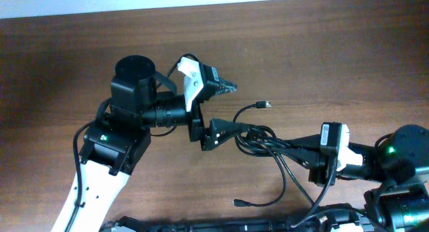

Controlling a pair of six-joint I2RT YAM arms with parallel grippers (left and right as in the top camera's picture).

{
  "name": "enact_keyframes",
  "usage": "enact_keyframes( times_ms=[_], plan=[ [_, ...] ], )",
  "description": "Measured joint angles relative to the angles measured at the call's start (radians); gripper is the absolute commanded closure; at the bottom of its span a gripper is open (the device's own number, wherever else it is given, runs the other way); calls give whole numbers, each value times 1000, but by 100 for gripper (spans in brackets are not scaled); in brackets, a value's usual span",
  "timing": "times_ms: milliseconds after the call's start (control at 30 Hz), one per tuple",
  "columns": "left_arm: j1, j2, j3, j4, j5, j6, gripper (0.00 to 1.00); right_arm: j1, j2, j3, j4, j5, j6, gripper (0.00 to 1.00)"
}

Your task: Untangle cables

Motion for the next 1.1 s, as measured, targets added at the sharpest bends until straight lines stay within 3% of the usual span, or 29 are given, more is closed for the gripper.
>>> enact_keyframes(
  times_ms=[300, 700, 767, 833, 900, 933, 967, 1100],
  plan=[
    [0, 6, 0, 8, 149, 60, 1, 0, 0, 0, 11, -8, 0, 96],
    [-10, 53, 0, 7, 154, 68, 0, 0, 0, 0, 22, -10, 0, 96],
    [-43, 53, 0, 6, 125, 71, 4, 0, 0, 0, 23, -11, 0, 96],
    [-87, 55, 0, -1, 60, 74, 20, 0, 0, 0, 23, -10, 0, 96],
    [-119, 59, 0, -10, -5, 78, 46, 0, 0, 0, 22, -8, 0, 96],
    [-129, 60, 0, -13, -35, 79, 76, 0, 0, 0, 23, -5, 0, 96],
    [-132, 60, 0, -14, -50, 84, 100, 0, 0, 0, 23, -5, 0, 96],
    [-134, 61, 0, -13, -125, 85, 100, 0, 0, 0, 23, -6, 0, 96]
  ],
)
